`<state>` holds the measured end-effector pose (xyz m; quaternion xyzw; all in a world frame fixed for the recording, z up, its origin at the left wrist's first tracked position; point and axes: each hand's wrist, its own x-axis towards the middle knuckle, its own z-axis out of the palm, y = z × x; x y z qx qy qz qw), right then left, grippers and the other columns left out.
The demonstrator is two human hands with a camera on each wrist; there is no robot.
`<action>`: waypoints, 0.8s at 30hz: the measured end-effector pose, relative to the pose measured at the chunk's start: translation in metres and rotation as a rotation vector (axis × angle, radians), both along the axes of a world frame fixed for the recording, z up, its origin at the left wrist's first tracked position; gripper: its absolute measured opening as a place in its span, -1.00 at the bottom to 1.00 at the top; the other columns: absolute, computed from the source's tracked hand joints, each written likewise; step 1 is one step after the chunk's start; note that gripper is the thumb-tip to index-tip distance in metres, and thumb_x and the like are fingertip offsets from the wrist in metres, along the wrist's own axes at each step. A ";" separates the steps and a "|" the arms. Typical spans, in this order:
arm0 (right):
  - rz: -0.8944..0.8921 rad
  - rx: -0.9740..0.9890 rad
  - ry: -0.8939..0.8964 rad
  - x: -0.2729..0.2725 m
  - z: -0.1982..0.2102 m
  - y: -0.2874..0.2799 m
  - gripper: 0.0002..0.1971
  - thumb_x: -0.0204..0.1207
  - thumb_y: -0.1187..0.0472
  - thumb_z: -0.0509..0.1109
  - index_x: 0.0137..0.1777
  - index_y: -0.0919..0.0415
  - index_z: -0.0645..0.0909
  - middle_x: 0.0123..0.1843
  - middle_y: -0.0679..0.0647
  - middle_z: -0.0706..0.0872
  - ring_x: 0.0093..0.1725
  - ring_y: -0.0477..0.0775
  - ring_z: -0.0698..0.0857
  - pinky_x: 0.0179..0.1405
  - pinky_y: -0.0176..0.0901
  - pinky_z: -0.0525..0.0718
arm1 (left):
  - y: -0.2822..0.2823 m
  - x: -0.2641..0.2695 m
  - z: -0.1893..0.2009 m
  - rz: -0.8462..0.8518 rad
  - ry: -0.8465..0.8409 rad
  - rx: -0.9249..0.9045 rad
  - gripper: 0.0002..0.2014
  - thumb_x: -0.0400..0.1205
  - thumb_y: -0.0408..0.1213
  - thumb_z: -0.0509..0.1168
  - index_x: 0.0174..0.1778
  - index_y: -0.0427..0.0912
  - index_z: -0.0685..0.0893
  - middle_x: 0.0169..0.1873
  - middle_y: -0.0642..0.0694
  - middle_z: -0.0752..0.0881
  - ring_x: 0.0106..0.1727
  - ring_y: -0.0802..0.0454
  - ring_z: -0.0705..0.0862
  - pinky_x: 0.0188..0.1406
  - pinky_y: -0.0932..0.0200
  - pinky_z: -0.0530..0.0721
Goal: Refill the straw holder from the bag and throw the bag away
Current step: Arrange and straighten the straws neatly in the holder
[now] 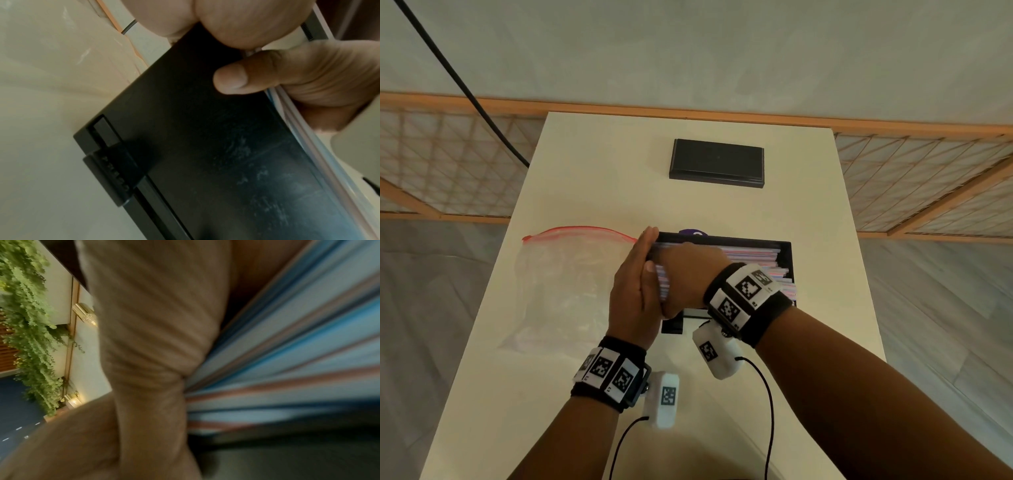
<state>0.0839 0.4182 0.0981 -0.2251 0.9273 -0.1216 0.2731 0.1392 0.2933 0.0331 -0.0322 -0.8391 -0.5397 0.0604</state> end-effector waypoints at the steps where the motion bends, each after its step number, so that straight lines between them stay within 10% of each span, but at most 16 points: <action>1: -0.008 -0.009 0.019 0.001 -0.001 0.001 -0.46 0.17 -0.12 0.59 0.16 0.01 0.64 -0.14 -0.10 0.76 -0.21 0.01 0.74 -0.18 0.01 0.84 | 0.000 0.000 0.000 -0.002 0.004 -0.009 -0.52 0.84 -0.16 -0.05 0.71 -0.02 0.37 0.62 0.08 0.52 0.62 0.27 0.47 0.61 -0.06 0.52; 24: -0.052 -0.068 0.207 0.020 -0.014 0.007 -0.12 0.21 -0.25 0.60 0.51 0.03 0.41 0.31 -0.06 0.69 0.16 0.10 0.76 0.05 0.17 0.80 | 0.003 0.005 -0.012 0.036 0.101 -0.081 -0.52 0.78 -0.44 0.04 0.65 -0.30 0.47 0.60 -0.10 0.54 0.68 -0.07 0.47 0.63 -0.21 0.47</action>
